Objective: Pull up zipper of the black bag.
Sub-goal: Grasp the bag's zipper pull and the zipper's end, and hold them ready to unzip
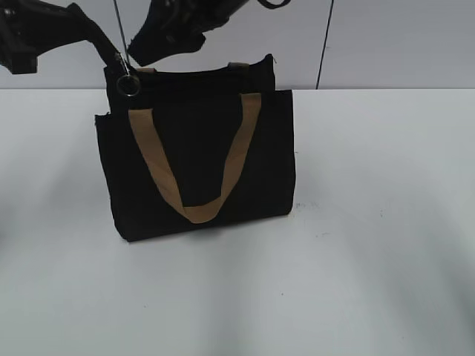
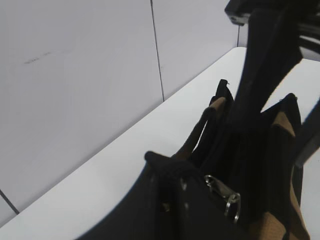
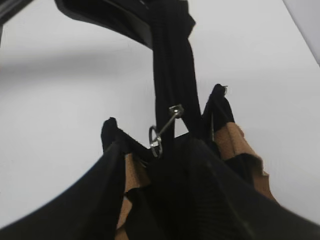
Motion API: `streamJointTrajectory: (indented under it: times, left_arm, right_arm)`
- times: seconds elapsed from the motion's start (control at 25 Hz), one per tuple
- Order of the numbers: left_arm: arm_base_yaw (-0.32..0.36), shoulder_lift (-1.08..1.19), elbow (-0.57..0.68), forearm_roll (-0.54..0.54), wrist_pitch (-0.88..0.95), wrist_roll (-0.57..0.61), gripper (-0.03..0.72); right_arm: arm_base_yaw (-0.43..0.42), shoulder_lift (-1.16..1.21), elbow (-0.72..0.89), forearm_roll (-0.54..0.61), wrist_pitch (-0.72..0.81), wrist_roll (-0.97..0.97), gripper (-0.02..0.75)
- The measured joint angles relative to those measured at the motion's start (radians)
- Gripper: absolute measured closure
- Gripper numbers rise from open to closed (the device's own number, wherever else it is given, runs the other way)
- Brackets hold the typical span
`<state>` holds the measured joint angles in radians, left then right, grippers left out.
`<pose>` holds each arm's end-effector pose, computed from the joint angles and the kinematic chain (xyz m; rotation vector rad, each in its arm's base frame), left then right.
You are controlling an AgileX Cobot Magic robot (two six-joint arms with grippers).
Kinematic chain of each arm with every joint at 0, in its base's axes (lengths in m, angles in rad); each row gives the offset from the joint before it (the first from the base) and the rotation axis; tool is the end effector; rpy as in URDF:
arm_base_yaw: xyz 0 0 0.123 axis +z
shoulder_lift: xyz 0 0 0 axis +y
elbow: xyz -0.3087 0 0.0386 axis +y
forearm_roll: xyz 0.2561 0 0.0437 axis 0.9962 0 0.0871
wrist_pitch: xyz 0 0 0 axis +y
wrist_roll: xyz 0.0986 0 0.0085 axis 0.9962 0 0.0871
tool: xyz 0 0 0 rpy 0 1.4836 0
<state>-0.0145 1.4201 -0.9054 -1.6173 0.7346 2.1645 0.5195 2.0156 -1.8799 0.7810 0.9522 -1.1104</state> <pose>0.3033 -0.0708 0.3184 0.9385 1.6168 -0.3610 0.3900 0.2885 0.3337 -1.4488 1.8085 0.6940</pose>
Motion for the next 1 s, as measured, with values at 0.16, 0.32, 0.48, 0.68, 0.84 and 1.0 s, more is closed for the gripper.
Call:
streamJointTrajectory:
  times: [0.16, 0.32, 0.48, 0.68, 0.84, 1.0]
  left_arm:
    - [0.0, 0.0, 0.0, 0.0, 0.0, 0.0, 0.664]
    - [0.0, 0.0, 0.0, 0.0, 0.0, 0.0, 0.664]
    - [0.0, 0.002, 0.0, 0.0, 0.0, 0.0, 0.664]
    - [0.0, 0.003, 0.0, 0.0, 0.001, 0.0, 0.664]
    - [0.0, 0.003, 0.0, 0.0, 0.003, 0.0, 0.664]
    - [0.0, 0.003, 0.0, 0.0, 0.003, 0.0, 0.664]
  right_arm:
    - [0.0, 0.036, 0.0, 0.01, -0.01, 0.0, 0.401]
    - [0.0, 0.068, 0.0, 0.027, -0.016, -0.002, 0.401]
    - [0.0, 0.074, 0.0, 0.057, -0.016, -0.017, 0.401]
    - [0.0, 0.089, -0.001, 0.102, -0.023, -0.054, 0.404]
    - [0.0, 0.103, -0.001, 0.11, -0.023, -0.057, 0.419]
    - [0.01, 0.104, -0.001, 0.115, -0.026, -0.066, 0.447]
